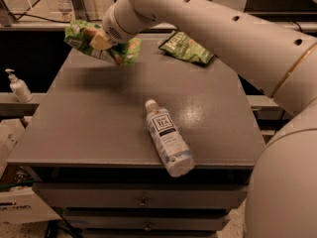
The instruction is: Pick green rice chip bag
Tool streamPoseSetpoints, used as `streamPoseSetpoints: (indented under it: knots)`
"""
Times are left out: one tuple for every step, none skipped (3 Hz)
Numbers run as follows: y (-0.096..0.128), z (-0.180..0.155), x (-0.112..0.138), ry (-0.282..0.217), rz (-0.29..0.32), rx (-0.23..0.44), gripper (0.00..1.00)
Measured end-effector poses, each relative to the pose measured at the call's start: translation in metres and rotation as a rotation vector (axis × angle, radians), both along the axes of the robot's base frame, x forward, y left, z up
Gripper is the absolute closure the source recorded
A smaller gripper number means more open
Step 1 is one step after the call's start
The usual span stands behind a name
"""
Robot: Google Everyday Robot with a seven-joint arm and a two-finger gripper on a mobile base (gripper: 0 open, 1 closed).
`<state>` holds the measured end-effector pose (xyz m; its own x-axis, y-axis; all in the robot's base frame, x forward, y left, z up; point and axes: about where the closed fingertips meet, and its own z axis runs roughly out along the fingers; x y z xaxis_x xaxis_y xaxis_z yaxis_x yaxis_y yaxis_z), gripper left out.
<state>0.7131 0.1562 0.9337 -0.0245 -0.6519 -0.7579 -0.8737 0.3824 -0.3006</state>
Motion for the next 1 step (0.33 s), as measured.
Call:
streamPoseSetpoints:
  knots:
    - [0.0007, -0.0004, 0.0000, 0.000, 0.001, -0.001, 1.00]
